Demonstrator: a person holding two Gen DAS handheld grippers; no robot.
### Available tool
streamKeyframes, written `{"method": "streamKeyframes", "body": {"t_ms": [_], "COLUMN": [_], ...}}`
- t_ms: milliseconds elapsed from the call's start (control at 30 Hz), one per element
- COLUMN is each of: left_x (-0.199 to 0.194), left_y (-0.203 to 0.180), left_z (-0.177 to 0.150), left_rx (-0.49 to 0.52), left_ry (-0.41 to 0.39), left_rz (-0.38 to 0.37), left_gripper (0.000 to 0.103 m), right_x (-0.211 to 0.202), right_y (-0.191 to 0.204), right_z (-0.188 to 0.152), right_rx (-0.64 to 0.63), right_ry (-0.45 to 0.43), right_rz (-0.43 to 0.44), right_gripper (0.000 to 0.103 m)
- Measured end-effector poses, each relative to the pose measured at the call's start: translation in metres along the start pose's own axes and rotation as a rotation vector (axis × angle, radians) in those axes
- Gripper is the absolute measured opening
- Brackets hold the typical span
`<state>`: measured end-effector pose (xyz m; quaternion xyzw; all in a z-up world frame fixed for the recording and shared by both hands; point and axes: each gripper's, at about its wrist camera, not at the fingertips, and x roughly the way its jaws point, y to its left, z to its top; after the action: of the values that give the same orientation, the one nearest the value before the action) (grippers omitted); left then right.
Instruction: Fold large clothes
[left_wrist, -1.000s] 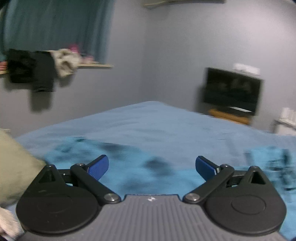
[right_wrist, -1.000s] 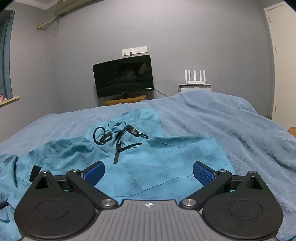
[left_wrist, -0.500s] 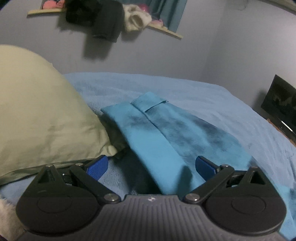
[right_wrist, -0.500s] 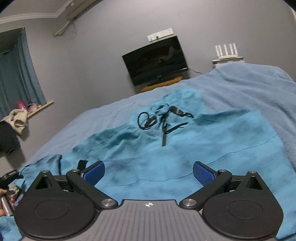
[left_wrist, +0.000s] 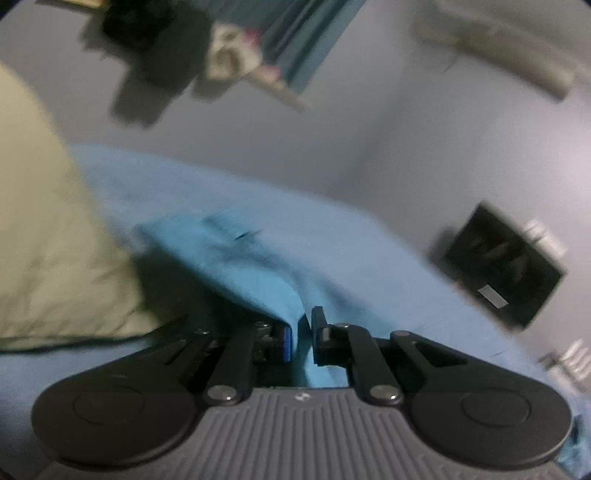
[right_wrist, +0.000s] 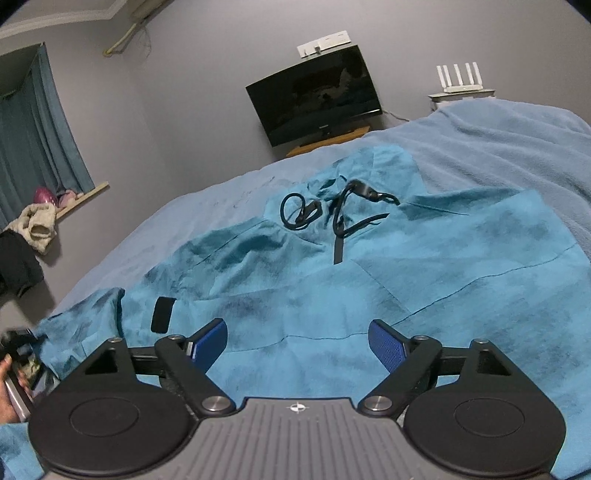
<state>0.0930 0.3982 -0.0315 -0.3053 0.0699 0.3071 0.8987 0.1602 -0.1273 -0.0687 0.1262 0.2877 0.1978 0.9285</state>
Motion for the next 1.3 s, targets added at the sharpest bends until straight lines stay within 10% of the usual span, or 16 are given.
{"method": "streamKeyframes", "body": {"t_ms": [333, 667, 1000, 1100, 1167, 1300], "left_x": [-0.083, -0.161, -0.164, -0.148, -0.144, -0.159], "left_y": [-0.138, -0.305, -0.370, -0.356, -0.345, -0.320], "left_z": [-0.002, -0.090, -0.221, -0.238, -0.231, -0.192], "left_rx": [0.248, 0.468, 0.651, 0.664, 0.629, 0.616], "left_ry": [-0.090, 0.068, 0.349, 0.509, 0.589, 0.523], "left_rz": [-0.402, -0.841, -0.822, -0.812, -0.854, -0.873], "left_gripper": [0.000, 0.000, 0.000, 0.017, 0.058, 0.076], "right_x": [-0.003, -0.005, -0.013, -0.013, -0.013, -0.016], "right_y": [0.003, -0.016, -0.062, -0.069, -0.068, -0.057], "right_z": [-0.003, -0.004, -0.003, -0.005, -0.005, -0.003], "right_rx": [-0.022, 0.058, 0.226, 0.256, 0.245, 0.177], "right_ry": [0.001, -0.026, -0.071, -0.072, -0.076, -0.106], "right_rz": [-0.002, -0.064, -0.296, -0.306, -0.293, -0.249], "right_gripper": [0.086, 0.086, 0.086, 0.086, 0.086, 0.087]}}
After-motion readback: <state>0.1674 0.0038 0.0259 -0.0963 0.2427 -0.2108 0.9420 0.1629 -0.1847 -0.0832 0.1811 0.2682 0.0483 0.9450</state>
